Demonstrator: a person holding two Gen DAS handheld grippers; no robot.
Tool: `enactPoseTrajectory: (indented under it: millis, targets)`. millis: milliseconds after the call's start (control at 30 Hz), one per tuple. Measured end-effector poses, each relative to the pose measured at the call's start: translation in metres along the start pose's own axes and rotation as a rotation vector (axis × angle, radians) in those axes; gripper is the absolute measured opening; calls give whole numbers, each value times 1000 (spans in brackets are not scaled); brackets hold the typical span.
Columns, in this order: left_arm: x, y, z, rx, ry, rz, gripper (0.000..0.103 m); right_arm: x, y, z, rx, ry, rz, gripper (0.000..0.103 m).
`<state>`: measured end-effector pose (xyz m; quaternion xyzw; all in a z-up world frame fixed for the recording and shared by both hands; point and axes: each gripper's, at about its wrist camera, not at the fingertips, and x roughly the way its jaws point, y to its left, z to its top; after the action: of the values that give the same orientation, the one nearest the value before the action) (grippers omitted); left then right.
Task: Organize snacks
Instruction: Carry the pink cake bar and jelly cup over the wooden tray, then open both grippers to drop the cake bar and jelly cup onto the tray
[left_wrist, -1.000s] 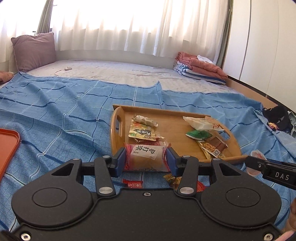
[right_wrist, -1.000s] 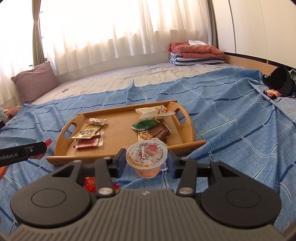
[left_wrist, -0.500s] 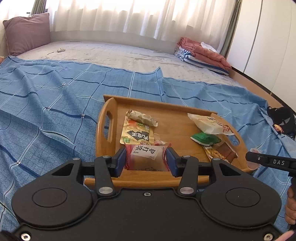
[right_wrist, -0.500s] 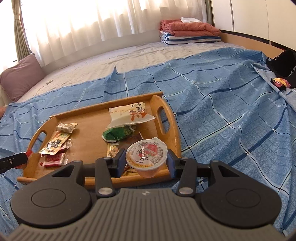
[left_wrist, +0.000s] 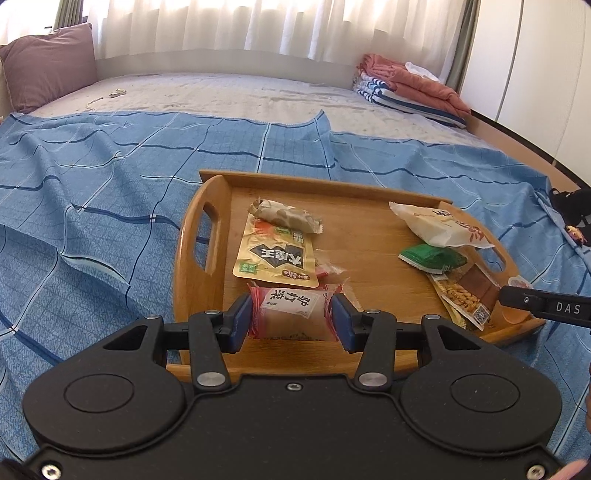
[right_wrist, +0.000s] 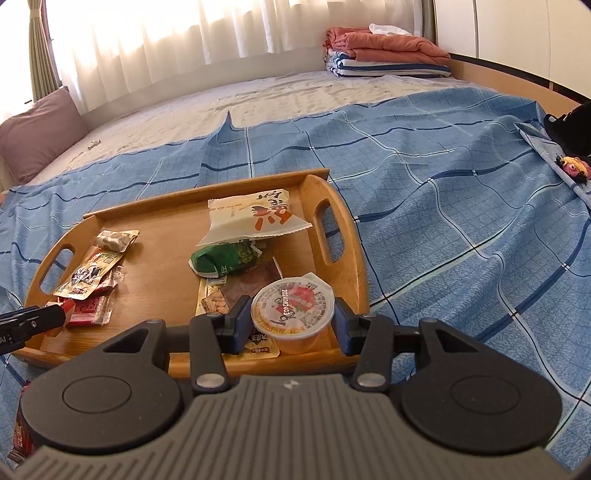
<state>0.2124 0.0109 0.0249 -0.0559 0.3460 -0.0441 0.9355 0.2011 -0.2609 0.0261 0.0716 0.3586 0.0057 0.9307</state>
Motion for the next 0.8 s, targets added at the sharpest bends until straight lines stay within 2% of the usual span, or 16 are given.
enactPoseTrajectory:
  millis: [467, 700, 800]
  targets:
    - [25, 13, 11, -19, -15, 59, 45, 16, 1, 4, 10, -6, -16, 50]
    - [20, 9, 5, 18, -32, 57, 46, 15, -1, 2, 5, -11, -8, 50]
    - [18, 7, 4, 23, -35, 55, 47, 15, 0, 1, 4, -16, -13, 53]
